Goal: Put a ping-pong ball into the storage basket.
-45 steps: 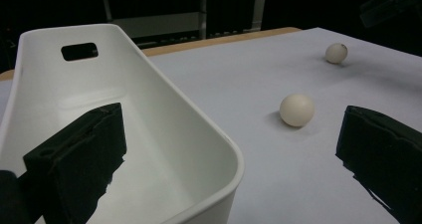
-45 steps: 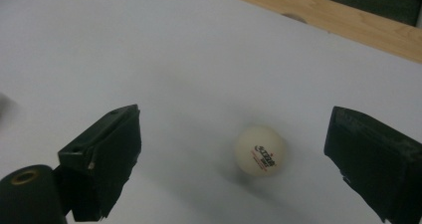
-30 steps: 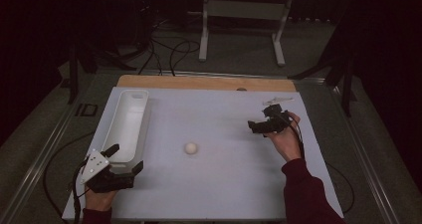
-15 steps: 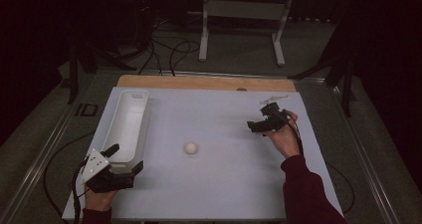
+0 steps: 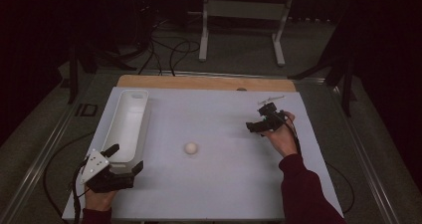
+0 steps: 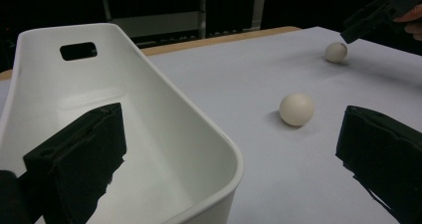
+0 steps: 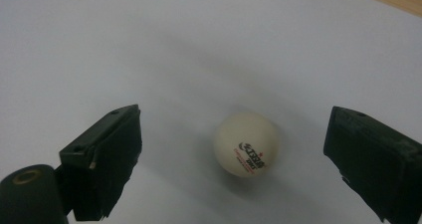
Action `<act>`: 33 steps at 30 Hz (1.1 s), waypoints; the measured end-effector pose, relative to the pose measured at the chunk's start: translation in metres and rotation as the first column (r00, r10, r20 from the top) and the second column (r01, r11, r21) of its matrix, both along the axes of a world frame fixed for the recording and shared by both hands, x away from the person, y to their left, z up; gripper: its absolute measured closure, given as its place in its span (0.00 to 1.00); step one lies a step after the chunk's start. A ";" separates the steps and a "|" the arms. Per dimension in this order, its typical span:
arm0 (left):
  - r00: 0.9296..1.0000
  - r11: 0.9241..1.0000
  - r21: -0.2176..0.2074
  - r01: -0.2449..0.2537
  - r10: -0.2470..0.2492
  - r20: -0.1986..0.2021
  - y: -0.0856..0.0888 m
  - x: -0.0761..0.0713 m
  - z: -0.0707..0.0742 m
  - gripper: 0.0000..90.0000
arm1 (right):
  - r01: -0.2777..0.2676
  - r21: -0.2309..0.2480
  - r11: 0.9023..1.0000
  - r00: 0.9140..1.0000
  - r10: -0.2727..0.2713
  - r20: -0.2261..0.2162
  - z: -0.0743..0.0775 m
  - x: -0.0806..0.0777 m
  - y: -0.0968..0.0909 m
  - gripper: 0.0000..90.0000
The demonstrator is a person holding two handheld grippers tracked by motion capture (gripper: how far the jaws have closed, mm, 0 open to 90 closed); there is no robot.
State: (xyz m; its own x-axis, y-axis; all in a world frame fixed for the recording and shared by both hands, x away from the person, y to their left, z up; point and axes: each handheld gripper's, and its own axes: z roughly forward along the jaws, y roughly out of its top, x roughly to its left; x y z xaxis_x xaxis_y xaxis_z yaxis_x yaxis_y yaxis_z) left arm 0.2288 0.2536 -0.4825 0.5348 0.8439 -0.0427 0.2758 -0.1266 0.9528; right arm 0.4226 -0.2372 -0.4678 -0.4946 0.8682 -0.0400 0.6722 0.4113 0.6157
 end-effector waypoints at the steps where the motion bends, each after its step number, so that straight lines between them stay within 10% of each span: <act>1: 1.000 1.000 0.001 0.001 -0.001 0.000 0.000 0.000 0.000 0.00 | -0.001 -0.001 1.000 1.000 0.001 -0.003 -0.001 0.001 0.000 0.09; 21: 1.000 1.000 0.005 0.004 -0.004 -0.002 0.000 0.001 0.000 0.00 | 0.027 -0.013 1.000 0.998 -0.028 -0.052 -0.013 0.013 -0.001 0.10; 33: 1.000 1.000 0.004 0.002 -0.002 -0.003 0.000 0.000 0.000 0.00 | 0.056 -0.057 0.997 0.994 -0.061 -0.087 -0.022 0.017 0.001 0.27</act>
State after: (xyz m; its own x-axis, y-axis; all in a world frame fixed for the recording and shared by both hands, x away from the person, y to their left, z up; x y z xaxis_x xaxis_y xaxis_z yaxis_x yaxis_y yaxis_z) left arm 0.2292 0.2538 -0.4828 0.5367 0.8428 -0.0406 0.2781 -0.1313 0.9515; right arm 0.4400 -0.2362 -0.4895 -0.4470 0.8934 -0.0457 0.7470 0.4009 0.5304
